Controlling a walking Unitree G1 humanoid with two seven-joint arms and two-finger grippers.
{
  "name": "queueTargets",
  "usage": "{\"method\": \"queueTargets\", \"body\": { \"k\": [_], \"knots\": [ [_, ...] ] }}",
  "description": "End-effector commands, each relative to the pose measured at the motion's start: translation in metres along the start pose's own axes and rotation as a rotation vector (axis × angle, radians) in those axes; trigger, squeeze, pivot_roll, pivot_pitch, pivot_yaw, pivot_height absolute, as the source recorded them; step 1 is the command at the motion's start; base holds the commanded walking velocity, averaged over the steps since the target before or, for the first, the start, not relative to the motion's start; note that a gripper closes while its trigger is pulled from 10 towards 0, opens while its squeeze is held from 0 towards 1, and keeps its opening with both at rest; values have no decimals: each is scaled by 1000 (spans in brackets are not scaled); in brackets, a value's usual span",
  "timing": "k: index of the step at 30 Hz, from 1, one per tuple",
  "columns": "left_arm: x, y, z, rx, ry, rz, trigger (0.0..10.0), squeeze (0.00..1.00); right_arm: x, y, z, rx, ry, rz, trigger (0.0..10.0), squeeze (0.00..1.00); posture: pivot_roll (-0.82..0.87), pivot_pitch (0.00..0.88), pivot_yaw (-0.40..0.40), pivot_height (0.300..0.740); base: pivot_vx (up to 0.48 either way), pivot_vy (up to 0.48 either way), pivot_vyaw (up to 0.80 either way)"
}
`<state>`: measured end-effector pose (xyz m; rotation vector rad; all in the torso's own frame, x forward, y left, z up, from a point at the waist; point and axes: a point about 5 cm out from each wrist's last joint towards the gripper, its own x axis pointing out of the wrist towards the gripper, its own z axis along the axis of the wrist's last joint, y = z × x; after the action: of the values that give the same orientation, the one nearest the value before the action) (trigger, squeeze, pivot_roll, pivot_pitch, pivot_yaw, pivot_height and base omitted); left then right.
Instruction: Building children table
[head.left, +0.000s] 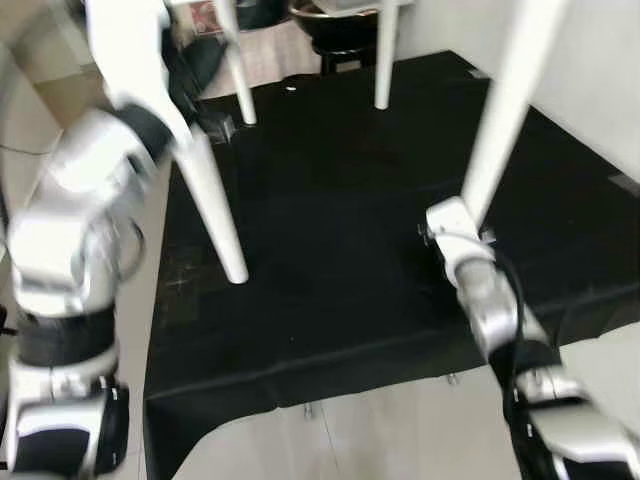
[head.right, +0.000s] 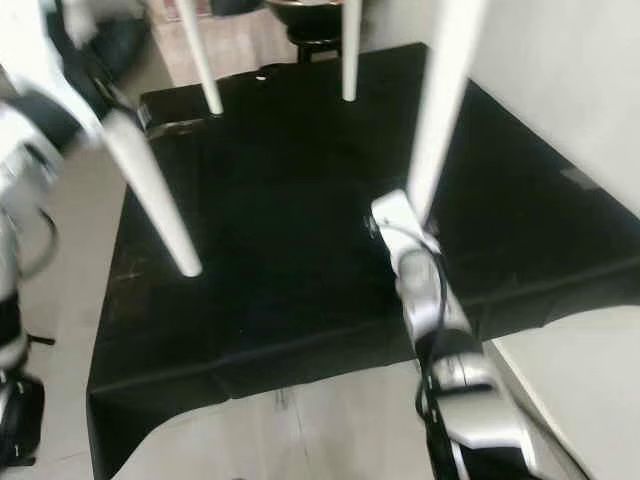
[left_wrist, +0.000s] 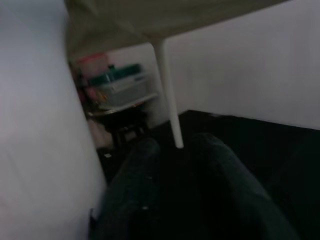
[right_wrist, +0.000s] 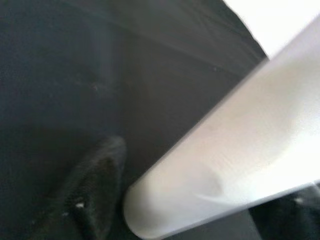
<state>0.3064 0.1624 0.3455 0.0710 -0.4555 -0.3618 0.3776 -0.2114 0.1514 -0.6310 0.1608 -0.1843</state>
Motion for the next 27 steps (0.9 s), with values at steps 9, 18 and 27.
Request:
{"method": "queueTargets", "body": {
  "k": [9,18,27],
  "knots": [
    [-34,-14,-24,-113,30,33,10000,1000,-28,-10,26,46,-263,-36,10000,1000,-55,110,77,740,0,0,0],
    [-88,-43,-86,-114,258,182,10000,980,-66,3,24,78,-374,34,10000,1000,-69,97,71,740,0,0,0],
    [-132,-50,-129,-50,468,312,10000,0,-91,39,40,111,-483,267,10000,0,-57,75,49,740,0,0,0]
  ]
}}
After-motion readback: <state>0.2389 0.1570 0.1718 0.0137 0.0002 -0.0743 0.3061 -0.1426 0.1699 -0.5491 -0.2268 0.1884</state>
